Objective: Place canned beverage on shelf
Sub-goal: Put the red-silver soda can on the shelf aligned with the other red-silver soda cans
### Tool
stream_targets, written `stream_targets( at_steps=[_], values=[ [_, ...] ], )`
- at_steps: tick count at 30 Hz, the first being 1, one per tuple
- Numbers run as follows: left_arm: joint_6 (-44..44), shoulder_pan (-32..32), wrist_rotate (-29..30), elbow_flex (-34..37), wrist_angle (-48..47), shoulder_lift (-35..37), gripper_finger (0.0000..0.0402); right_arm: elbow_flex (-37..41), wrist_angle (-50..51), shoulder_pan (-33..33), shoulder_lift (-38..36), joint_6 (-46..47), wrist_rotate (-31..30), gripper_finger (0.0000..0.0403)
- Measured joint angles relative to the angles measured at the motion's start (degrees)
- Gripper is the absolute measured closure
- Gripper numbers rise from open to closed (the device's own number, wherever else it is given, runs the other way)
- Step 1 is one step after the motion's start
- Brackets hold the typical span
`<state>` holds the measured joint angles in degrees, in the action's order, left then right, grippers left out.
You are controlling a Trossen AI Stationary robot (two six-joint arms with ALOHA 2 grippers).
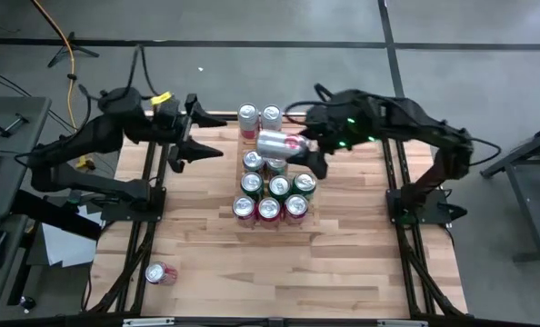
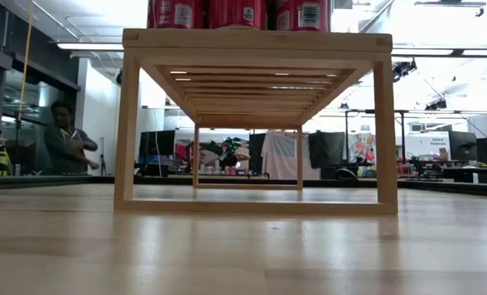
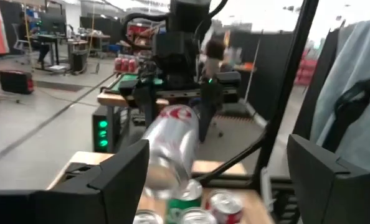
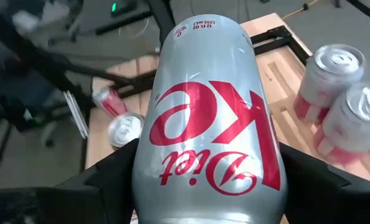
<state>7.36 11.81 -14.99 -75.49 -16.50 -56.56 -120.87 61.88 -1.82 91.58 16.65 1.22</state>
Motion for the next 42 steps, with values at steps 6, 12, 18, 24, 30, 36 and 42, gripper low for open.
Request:
stream_targets(
  at_steps=[6,12,18,24,30,36,42],
  values=[
    [-5.5,2.6,-0.3,-5.5,-5.5,-5.1,0.0114,-5.9,0.9,-3.1,6.6,-11.5,4.0,0.0117],
    [-4.5,4.0,-0.3,-6.3,-6.3,-8.8,0.0114,-10.3,0.9,-3.5,10.5,-19.5,3.7,0.0117],
    [-2.9,3.9,-1.0,-6.3,-6.4,-11.1,0.0114,-11.6,-2.1,-3.4,10.9,-24.6,0.8,0.0117],
    [-1.6,3.9,-4.0,-6.3,-5.4,-12.5,0.0114,-11.6,-6.0,-3.4,10.9,-27.3,0.5,0.0117],
    [-1.5,3.9,-6.3,-6.3,-3.8,-14.0,0.0114,-11.6,-12.3,-3.5,10.8,-28.7,-1.0,0.0117],
    [-4.1,3.9,-6.8,-6.1,-1.1,-13.9,0.0114,-11.6,-11.5,-3.4,10.6,-29.0,-2.0,0.0117],
    [-8.9,4.0,-4.7,-6.1,2.7,-13.8,0.0114,-11.7,-12.7,-4.2,10.5,-28.1,-2.2,0.0117]
  ],
)
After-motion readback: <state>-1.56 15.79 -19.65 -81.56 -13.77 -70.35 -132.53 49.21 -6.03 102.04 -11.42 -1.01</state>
